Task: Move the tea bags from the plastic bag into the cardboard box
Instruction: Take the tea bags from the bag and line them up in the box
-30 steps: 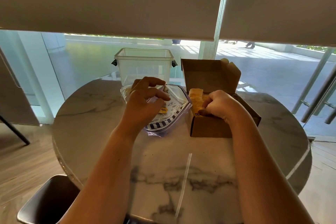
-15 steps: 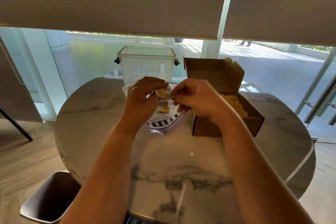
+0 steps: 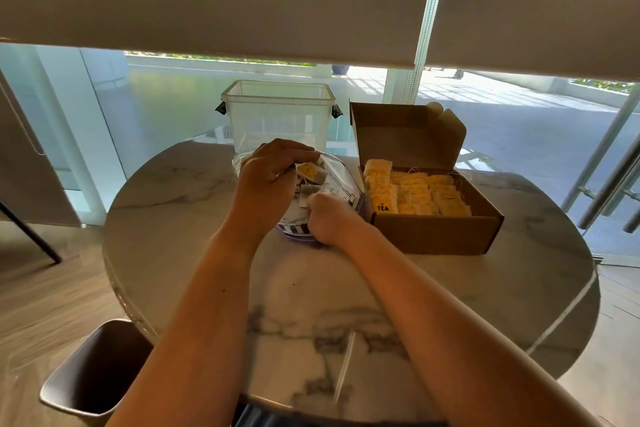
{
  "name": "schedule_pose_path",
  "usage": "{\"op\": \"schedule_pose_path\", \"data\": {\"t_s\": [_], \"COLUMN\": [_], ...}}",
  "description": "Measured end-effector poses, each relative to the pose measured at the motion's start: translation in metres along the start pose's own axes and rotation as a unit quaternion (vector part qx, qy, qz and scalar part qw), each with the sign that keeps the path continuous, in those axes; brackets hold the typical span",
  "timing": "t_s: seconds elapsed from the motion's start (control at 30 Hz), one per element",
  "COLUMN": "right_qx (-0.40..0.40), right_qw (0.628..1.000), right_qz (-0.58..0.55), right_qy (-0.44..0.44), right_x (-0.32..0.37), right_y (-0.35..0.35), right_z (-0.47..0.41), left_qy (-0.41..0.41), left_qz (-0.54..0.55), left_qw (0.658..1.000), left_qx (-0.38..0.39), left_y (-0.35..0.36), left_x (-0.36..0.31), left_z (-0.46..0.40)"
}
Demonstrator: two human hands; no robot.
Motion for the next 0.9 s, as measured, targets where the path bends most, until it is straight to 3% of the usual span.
{"op": "schedule_pose_path", "data": {"t_s": [0.3, 0.57, 0.9], "right_qx": [-0.086, 0.000, -0.089], "right_qw": [0.994, 0.998, 0.992], "right_qz": [-0.062, -0.064, -0.088], "right_qy": [-0.011, 0.012, -0.013], "right_x": [-0.008, -0.008, -0.009], "right_y": [-0.016, 0.004, -0.010], "right_z": [0.001, -0.022, -0.012], "left_qy": [0.005, 0.006, 0.004], "left_qz": [0.014, 0.007, 0.006], "left_qw": [1.000, 1.000, 1.000], "left_qx": [-0.006, 0.004, 0.004], "left_y": [0.002, 0.004, 0.003], "left_x": [0.001, 0.000, -0.002], "left_z": [0.000, -0.001, 0.000]}}
Point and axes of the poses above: each hand's wrist, its own z-axis away from the middle knuckle, its own y-axis out of the palm, x = y × z, the point moved 4 cm from there along -z, towards the middle knuckle, and after that the axes turned 11 degrees about x, right-handed, at the moved point
